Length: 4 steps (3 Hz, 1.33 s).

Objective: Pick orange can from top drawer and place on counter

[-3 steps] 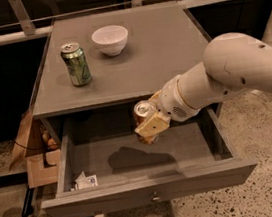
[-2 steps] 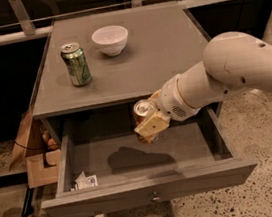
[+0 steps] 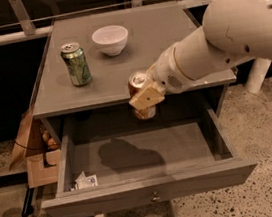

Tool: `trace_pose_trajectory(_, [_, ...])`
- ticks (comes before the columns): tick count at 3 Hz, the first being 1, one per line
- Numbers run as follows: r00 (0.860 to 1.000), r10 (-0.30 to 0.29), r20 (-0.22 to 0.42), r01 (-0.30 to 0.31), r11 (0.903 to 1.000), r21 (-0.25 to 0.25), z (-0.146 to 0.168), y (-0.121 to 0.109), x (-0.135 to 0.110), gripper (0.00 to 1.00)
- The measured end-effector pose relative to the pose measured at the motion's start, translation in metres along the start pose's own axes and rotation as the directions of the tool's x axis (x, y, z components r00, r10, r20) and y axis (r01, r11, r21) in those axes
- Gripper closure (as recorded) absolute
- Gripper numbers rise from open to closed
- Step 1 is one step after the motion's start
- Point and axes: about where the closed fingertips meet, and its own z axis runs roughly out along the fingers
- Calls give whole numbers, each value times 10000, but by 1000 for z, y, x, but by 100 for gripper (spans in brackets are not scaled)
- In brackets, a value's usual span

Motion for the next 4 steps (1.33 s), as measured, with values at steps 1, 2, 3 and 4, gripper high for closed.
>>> trace_pose_trajectory(1, [9998, 163, 86, -168, 9982, 584, -5, -33, -16, 100])
trace_pose_trajectory(2, [9995, 281, 137, -295, 9936, 1093, -1, -68, -24, 100])
trace_pose_trajectory(3, [9986, 511, 107, -521, 9890, 1382, 3, -96, -26, 100])
trace_pose_trajectory(4, [9960, 894, 36, -890, 9855, 1448, 9, -115, -24, 100])
